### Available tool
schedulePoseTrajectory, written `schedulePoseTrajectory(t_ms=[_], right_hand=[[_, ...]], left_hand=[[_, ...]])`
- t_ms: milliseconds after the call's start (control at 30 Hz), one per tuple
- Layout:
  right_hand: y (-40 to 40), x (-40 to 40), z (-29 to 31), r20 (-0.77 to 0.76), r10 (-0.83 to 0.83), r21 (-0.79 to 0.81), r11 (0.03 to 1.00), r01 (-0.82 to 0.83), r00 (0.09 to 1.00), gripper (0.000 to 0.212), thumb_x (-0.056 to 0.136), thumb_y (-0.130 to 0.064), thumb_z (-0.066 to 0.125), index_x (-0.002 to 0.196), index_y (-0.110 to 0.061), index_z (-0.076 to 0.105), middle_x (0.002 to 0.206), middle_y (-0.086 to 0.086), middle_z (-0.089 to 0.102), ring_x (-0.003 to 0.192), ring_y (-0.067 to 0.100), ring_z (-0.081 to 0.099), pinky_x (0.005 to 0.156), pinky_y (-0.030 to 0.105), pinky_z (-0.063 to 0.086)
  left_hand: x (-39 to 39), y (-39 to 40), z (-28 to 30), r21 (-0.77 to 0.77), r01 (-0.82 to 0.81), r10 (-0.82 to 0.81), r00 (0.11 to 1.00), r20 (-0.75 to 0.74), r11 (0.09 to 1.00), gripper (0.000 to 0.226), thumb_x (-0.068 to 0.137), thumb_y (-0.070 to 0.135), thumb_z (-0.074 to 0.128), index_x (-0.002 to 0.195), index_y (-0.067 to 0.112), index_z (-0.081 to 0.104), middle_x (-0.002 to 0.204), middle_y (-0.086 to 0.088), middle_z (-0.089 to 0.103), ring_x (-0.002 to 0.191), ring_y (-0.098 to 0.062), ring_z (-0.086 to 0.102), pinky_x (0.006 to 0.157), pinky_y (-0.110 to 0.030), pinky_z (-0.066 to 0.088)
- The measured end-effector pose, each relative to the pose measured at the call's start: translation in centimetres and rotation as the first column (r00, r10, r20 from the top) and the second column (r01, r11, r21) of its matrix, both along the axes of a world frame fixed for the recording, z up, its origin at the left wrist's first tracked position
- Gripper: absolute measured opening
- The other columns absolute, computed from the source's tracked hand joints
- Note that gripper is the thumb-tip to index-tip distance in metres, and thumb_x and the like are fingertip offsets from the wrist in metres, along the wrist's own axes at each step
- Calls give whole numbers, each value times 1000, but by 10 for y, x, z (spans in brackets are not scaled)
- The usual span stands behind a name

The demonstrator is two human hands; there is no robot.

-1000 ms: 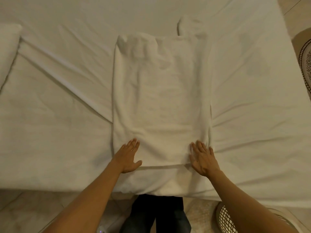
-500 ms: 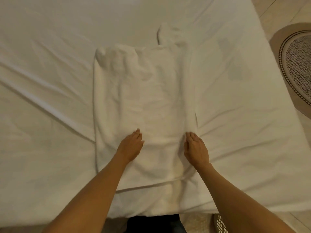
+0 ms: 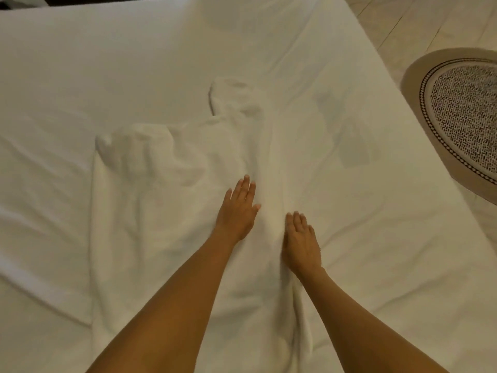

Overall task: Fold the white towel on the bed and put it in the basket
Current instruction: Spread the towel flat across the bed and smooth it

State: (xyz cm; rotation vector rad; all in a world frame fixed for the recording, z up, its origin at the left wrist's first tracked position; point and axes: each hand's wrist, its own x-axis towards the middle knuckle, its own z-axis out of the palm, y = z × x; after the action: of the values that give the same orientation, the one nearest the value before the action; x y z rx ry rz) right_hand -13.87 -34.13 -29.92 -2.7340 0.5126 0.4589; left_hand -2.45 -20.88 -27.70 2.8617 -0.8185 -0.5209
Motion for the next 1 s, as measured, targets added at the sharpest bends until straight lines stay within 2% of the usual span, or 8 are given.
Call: schedulePoseTrajectory(t_ms=[200, 233, 333, 367, 567, 733, 900, 1000], right_hand=[[-14, 35, -30, 34, 96, 0, 995, -97, 995, 65, 100, -29, 32, 149, -9, -6, 160, 9, -4, 148, 22, -5, 117, 36, -3], [-16, 41, -34, 44, 113, -13, 994, -112, 993, 68, 99, -30, 37, 149, -7, -2, 160, 10, 0, 148, 24, 0, 117, 38, 1], [-20, 58, -48, 80, 168, -99, 982, -160, 982, 76, 84, -34, 64, 144, -2, 30, 150, 15, 35, 138, 28, 36, 110, 45, 32], [-21, 63, -53, 106, 173, -111, 981, -161, 979, 75, 82, -36, 64, 142, -2, 33, 147, 15, 41, 135, 28, 41, 108, 43, 33], [-24, 86, -59, 210, 232, -112, 971, -212, 950, 65, 90, -39, 35, 144, -3, 31, 149, 16, 37, 138, 30, 36, 110, 43, 27], [-30, 78, -45, 306, -20, 86, 996, -7, 952, 50, 97, -16, 44, 145, -5, 31, 151, 12, 34, 142, 26, 30, 115, 32, 19], [-60, 60, -25, 233, -141, 54, 990, 132, 962, 46, 100, -18, 28, 143, -7, 37, 150, 11, 37, 142, 24, 30, 117, 31, 18], [-76, 45, -18, 257, -297, 65, 955, 290, 920, 49, 97, -21, 25, 139, -3, 42, 145, 16, 44, 138, 27, 36, 116, 34, 21]], left_hand=[[45, -41, -33, -155, -147, 150, 989, 7, 977, 64, 101, 46, 18, 152, 13, -3, 161, -5, -7, 150, -17, -5, 121, -36, -2], [50, -41, -41, -173, -207, 211, 978, 5, 963, 65, 100, 47, 16, 152, 14, -2, 161, -5, -6, 150, -17, -4, 121, -36, -2], [53, -32, -63, -187, -308, 318, 948, 24, 933, 72, 93, 57, 0, 152, 16, -1, 162, -2, -4, 150, -15, -1, 121, -39, -1], [52, -30, -69, -203, -309, 322, 946, 29, 929, 76, 89, 60, -7, 152, 18, -1, 162, 0, -4, 150, -14, -1, 121, -39, -1], [55, -28, -84, -215, -323, 339, 940, 42, 922, 73, 87, 55, -7, 152, 23, -4, 161, 4, -7, 149, -10, -4, 121, -38, -2], [57, -23, -78, -227, -296, 306, 952, 10, 928, 75, 86, 56, -5, 152, 20, -7, 161, 2, -9, 149, -12, -4, 120, -37, -4], [33, -19, -73, -274, -280, 289, 957, -9, 920, 75, 90, 59, 3, 151, 18, -10, 161, -1, -10, 149, -13, -7, 121, -35, -1], [12, -16, -74, -230, -239, 246, 969, 0, 943, 79, 85, 63, -8, 150, 18, -13, 161, -2, -11, 149, -14, -7, 121, -36, -2]])
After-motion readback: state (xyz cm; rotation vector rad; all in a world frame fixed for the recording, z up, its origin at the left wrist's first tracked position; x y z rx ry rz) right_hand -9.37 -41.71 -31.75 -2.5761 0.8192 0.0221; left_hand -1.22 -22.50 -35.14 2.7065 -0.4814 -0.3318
